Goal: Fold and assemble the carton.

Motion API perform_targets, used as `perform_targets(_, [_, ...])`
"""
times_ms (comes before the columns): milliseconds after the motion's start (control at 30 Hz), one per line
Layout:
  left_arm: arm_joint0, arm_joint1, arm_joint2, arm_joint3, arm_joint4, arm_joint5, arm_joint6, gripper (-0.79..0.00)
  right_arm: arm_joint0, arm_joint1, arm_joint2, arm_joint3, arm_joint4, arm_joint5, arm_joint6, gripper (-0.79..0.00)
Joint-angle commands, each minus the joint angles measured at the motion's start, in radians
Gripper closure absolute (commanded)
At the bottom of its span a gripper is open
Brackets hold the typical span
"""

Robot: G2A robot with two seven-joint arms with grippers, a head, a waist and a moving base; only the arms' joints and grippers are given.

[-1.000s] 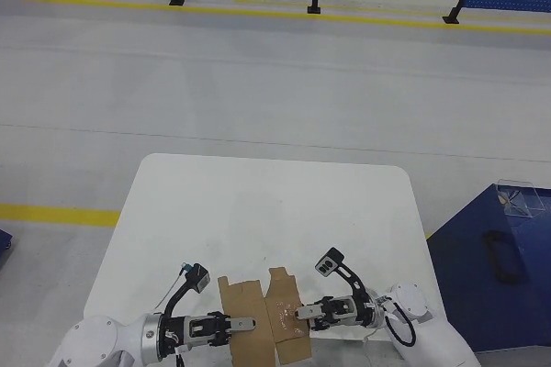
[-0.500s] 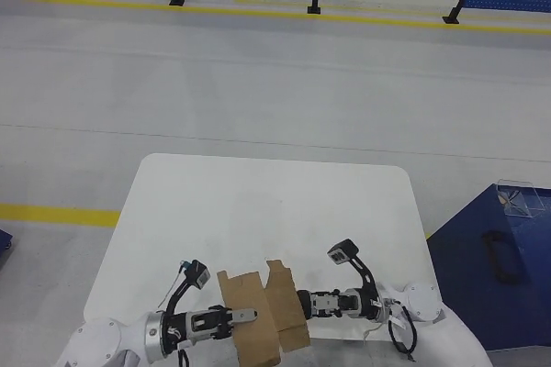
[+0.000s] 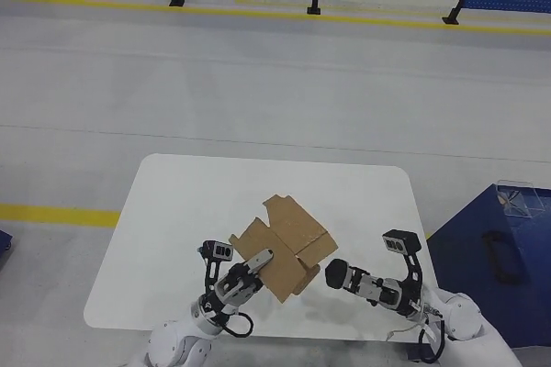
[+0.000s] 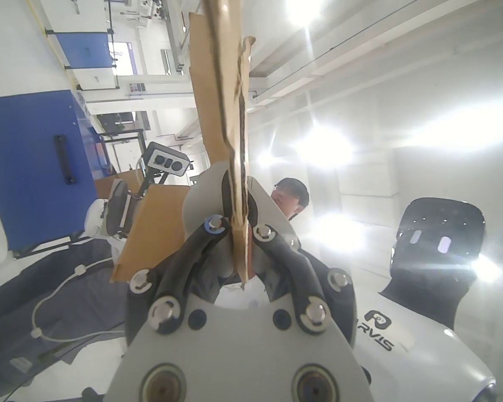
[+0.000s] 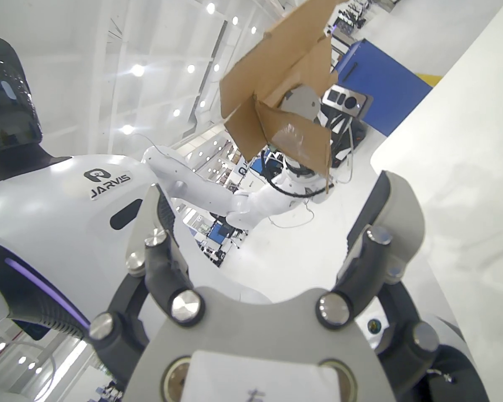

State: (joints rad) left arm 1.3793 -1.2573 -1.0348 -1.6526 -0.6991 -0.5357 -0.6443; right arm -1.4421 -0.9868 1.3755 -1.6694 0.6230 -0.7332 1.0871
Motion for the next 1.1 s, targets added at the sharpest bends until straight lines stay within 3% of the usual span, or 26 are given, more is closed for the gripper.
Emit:
perform_targets(0, [-0.023,-0.01,0.038,0.018,-0.047,0.006,-0.016,0.0,0.007,0.002,-0.006,0.004,-0.027,-0.018,-0.018,-0.785])
perform_targets(133, [-0.058,-0.024,0.08,0.055,-0.12,0.027,-0.068,0.0,0.027,0.001,-0.037,0.02,-0.061,-0.046,-0.046,-0.773])
perform_targets(200, [-0.068,-0.03,0.099,0.063,-0.158,0.044,-0.085,0.0,0.038,0.0,-0.054,0.029,-0.084,-0.057,-0.057,-0.736])
perform_targets(300, [-0.082,-0.036,0.107,0.079,-0.216,0.085,-0.115,0.0,0.052,0.0,-0.075,0.037,-0.094,-0.07,-0.07,-0.61])
perform_targets(367, [-0.09,-0.038,0.107,0.09,-0.235,0.11,-0.129,0.0,0.061,0.002,-0.088,0.033,-0.099,-0.067,-0.067,-0.61])
perform_targets(467, [-0.098,-0.041,0.104,0.103,-0.241,0.116,-0.141,0.0,0.065,0.008,-0.107,0.006,-0.123,-0.071,-0.071,-0.514])
perform_targets(667, [-0.099,-0.047,0.098,0.113,-0.257,0.121,-0.16,0.0,0.057,0.025,-0.122,-0.008,-0.146,-0.098,-0.098,-0.182])
perform_targets(700, [-0.1,-0.047,0.096,0.117,-0.259,0.124,-0.162,0.0,0.056,0.028,-0.121,-0.005,-0.14,-0.101,-0.101,0.0])
perform_targets(833, [-0.107,-0.052,0.095,0.128,-0.26,0.137,-0.164,0.0,0.06,0.039,-0.123,0.004,-0.109,-0.096,-0.096,0.0])
perform_targets(867, [-0.108,-0.053,0.095,0.132,-0.257,0.14,-0.159,-0.209,0.06,0.041,-0.125,0.007,-0.103,-0.093,-0.093,0.0])
perform_targets(900, [-0.11,-0.054,0.094,0.136,-0.249,0.141,-0.151,-0.683,0.06,0.043,-0.125,0.012,-0.096,-0.089,-0.089,0.0])
perform_targets(933, [-0.112,-0.054,0.092,0.139,-0.243,0.142,-0.139,-0.785,0.062,0.045,-0.123,0.02,-0.09,-0.084,-0.084,0.0])
perform_targets(1067, [-0.112,-0.058,0.073,0.158,-0.217,0.131,-0.067,-0.785,0.074,0.051,-0.1,0.065,-0.05,-0.049,-0.059,0.0])
